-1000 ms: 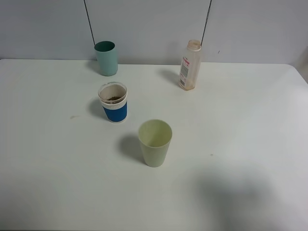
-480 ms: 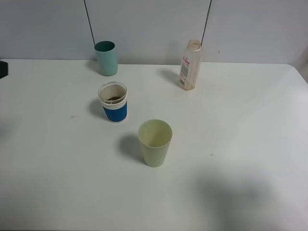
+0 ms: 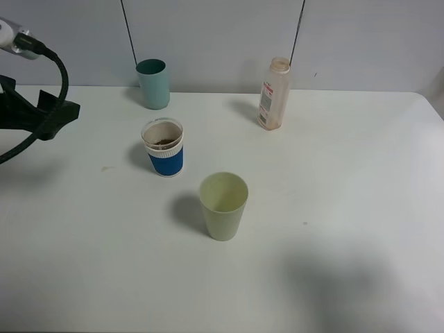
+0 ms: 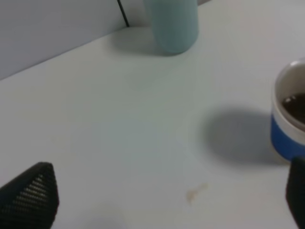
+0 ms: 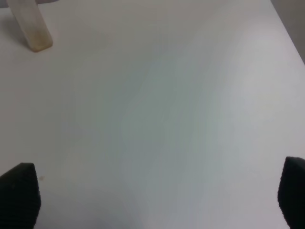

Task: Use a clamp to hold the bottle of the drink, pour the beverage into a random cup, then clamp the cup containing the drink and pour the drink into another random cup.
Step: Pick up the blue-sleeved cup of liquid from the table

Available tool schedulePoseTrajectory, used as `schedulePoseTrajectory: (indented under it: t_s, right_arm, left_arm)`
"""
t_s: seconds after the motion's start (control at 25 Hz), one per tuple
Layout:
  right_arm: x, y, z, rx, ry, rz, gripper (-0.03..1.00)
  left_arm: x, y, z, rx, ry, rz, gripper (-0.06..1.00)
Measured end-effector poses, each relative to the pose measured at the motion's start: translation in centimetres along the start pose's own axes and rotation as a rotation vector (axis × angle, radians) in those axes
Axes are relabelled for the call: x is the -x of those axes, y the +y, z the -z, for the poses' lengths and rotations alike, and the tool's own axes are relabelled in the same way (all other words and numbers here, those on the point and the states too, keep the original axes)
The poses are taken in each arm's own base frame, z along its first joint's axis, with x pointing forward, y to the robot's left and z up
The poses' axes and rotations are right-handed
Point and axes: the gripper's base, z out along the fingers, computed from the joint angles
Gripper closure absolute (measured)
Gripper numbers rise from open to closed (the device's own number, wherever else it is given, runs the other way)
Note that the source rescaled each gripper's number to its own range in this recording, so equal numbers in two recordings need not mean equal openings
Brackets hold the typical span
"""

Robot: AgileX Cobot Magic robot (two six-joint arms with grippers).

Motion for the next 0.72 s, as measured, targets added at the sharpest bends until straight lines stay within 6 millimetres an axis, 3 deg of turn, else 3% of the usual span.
schedulePoseTrajectory:
  t_s: [0.2, 0.52, 0.72]
  right_arm:
    - [0.0, 0.0, 0.0, 0.000, 0.000, 0.000, -0.03]
    - [0.0, 0.0, 0.0, 0.000, 0.000, 0.000, -0.03]
    - [0.0, 0.0, 0.0, 0.000, 0.000, 0.000, -0.03]
  left_arm:
    - [-1.9, -0.4, -1.6, 0.007, -0.007, 0.047, 0.03]
    - [-5.5, -1.3, -2.1, 0.001, -0.010, 0.079, 0.03]
    - [-7.2, -1.8, -2.7, -0.017, 0.001, 0.088, 0.14]
